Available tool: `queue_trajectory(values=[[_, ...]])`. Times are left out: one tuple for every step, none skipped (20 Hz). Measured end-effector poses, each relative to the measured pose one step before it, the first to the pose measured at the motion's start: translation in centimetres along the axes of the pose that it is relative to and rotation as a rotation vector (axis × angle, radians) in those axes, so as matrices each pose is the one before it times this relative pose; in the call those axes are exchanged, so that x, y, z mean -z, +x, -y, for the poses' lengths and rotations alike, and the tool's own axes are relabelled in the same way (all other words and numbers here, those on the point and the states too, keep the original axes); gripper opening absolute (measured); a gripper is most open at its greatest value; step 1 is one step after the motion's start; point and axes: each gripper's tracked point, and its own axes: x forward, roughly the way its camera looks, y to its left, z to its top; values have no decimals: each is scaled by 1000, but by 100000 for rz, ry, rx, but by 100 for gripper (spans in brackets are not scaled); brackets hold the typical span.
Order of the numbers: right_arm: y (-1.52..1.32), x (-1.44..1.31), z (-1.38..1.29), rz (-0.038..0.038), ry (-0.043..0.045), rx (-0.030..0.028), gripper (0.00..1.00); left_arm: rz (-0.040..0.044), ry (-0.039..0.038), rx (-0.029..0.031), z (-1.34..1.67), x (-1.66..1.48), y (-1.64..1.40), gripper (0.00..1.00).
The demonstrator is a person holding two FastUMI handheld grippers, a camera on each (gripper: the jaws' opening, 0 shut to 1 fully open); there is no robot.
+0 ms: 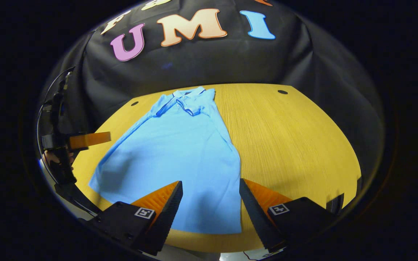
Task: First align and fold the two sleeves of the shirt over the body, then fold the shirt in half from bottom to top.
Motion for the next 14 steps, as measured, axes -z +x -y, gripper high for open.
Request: queue_trajectory(values=[[-134,262,-33,48,-221,-71,98,-2037,-804,-632,-348,1451,-819,94],[-182,373,43,-489,-405,246,98,-2144,-701,-510,-210,1619,-711,95],[-179,708,120,-980,-456,320,98,-2240,-991,452,-151,1219,-426,96],[-23,656,-90,-1297,-661,-63,98,-3447,-1042,174,-119,1659,-494,96],[11,617,9,-1397,-918,-102,98,-3043,-400,-265,-227,1333,-212,96],[242,602,-25,-1679,-967,-39,98,-2675,414,-330,-233,1405,-164,96],[87,485,16,-1001,-856,56,98,-1702,1655,-521,-211,976,-184,96],[-54,524,5,-687,-782,92,98,-790,1984,-311,-54,670,136,96],[93,568,14,-1191,-658,424,98,-1187,1573,-52,45,605,4,96],[199,689,-13,-1787,-501,150,98,-876,751,328,182,619,180,96],[196,410,-82,-1263,-292,36,98,-1103,-118,-273,-22,374,250,96],[-2,201,47,-147,-833,486,98,186,1006,-1681,-408,272,-28,97],[-43,-199,-21,749,-871,413,98,1303,1431,386,71,-227,198,97],[105,237,-36,-602,-742,326,93,-266,373,-270,81,160,78,96]])
